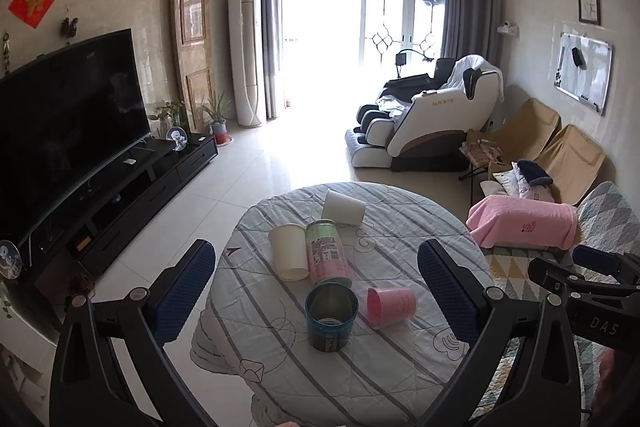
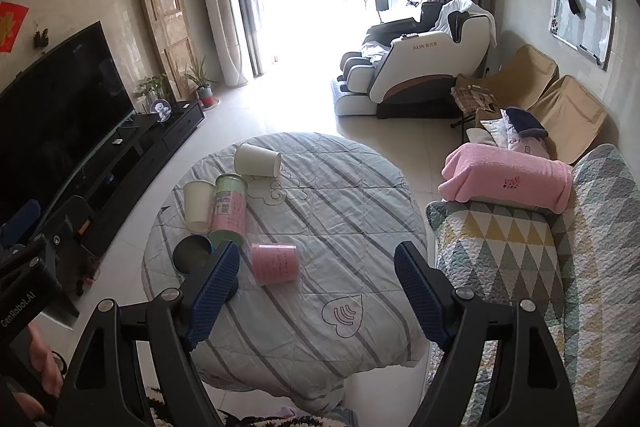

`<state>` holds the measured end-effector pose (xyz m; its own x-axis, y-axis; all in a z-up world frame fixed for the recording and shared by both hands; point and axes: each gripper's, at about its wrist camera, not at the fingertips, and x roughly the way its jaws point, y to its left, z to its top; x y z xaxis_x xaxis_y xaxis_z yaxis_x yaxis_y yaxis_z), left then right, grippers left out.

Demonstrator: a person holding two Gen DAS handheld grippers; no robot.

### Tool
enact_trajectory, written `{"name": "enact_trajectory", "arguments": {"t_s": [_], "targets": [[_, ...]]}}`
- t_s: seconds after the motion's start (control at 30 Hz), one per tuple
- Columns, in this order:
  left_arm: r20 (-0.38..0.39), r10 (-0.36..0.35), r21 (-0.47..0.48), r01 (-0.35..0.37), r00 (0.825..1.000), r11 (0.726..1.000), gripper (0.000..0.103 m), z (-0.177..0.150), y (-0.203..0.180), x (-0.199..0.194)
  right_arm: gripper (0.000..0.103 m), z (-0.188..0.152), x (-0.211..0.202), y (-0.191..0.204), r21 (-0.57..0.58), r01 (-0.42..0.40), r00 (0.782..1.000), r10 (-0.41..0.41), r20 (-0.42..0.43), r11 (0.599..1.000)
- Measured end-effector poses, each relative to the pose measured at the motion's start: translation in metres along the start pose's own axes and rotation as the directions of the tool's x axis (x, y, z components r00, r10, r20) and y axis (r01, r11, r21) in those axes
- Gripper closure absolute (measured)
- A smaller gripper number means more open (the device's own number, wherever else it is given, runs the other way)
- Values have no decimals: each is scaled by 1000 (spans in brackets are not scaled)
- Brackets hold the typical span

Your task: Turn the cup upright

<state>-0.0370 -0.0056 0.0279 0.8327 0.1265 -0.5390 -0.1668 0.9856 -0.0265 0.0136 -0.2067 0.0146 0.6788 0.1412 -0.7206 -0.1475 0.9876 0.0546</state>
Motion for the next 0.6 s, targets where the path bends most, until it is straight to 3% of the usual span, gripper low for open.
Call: {"name": "enact_trajectory", "arguments": {"t_s": [0.6], "targets": [[38, -17, 22, 16, 999, 1000, 1, 1, -3, -8, 22, -1, -2, -2, 10, 8, 1000, -8, 6, 1000]]}}
